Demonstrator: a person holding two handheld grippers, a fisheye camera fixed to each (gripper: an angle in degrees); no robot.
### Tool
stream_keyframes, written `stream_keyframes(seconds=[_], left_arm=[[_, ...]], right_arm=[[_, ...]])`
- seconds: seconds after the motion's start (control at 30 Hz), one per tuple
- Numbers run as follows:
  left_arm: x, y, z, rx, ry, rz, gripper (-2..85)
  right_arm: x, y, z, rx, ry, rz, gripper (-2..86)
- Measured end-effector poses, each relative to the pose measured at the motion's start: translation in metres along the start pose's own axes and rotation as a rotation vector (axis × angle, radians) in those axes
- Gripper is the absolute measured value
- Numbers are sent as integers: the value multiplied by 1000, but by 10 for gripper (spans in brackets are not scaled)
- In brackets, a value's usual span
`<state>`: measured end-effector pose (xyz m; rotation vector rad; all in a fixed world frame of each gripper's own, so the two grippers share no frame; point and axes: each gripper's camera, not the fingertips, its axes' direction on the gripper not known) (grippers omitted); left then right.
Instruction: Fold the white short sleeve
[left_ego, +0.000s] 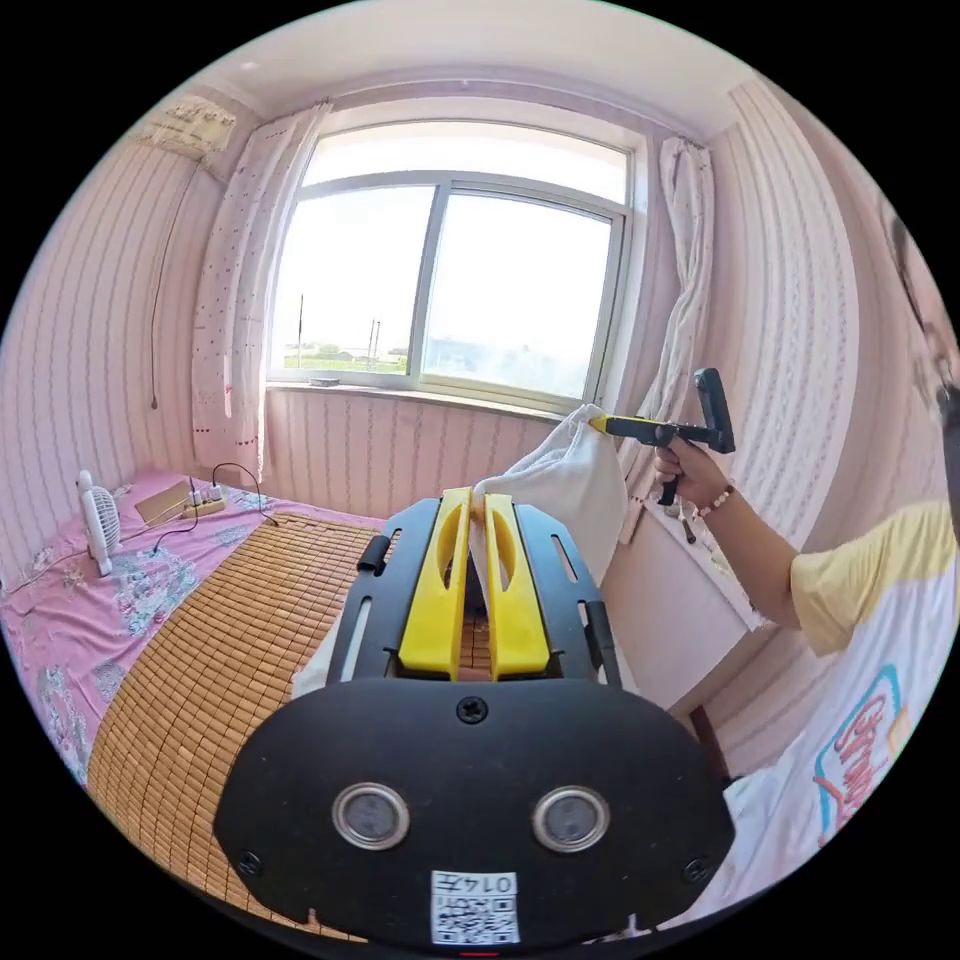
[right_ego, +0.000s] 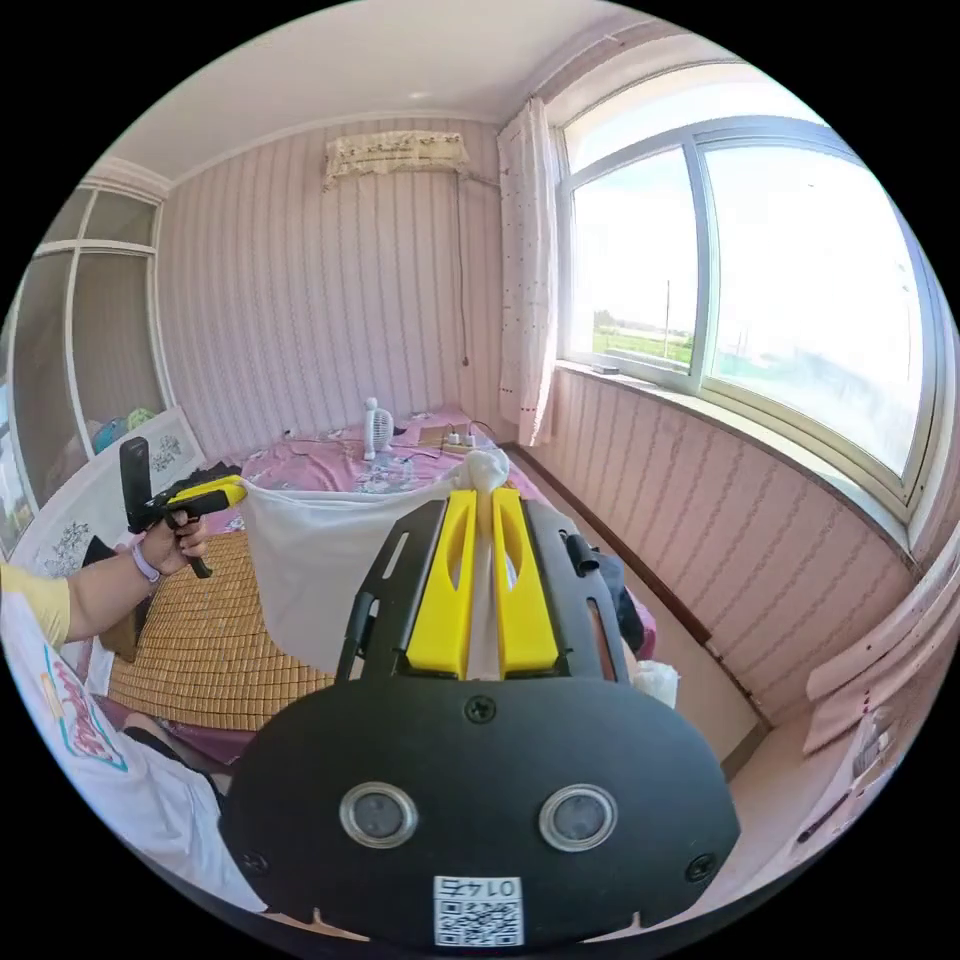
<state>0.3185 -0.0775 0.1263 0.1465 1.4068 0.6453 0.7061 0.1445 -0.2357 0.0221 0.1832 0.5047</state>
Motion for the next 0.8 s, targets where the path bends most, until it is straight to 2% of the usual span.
stream_keyframes(seconds=[0.07, 0.17, 0.23, 0.33, 0.47, 0.57, 0.63, 0.7, 0.8], left_arm=[[-28, -19, 32, -26, -42, -86, 49], [-69, -4, 52, -113, -51, -220, 56], [-84, 25, 42, -161, -15, -233, 58], [-92, 96, -5, -241, -56, -203, 50], [-75, 223, -122, -321, -170, -305, 30], [-38, 298, -223, -343, -367, -415, 16], [-13, 331, -288, -290, -504, -511, 16], [22, 365, -372, -145, -639, -636, 28], [71, 405, -462, 32, -823, -725, 34]], right_arm=[[41, -37, 56, -98, 117, 91, 55], [72, -24, 126, -296, 284, 142, 81], [74, 7, 143, -309, 289, 151, 95], [57, 82, 140, -226, 193, 155, 88], [-6, 210, 110, -172, 99, 130, 76], [-57, 277, 106, -305, 40, 100, 75], [-90, 295, 111, -362, -5, 68, 75], [-126, 297, 122, -361, -125, 20, 75], [-202, 282, 156, -347, -432, -115, 73]])
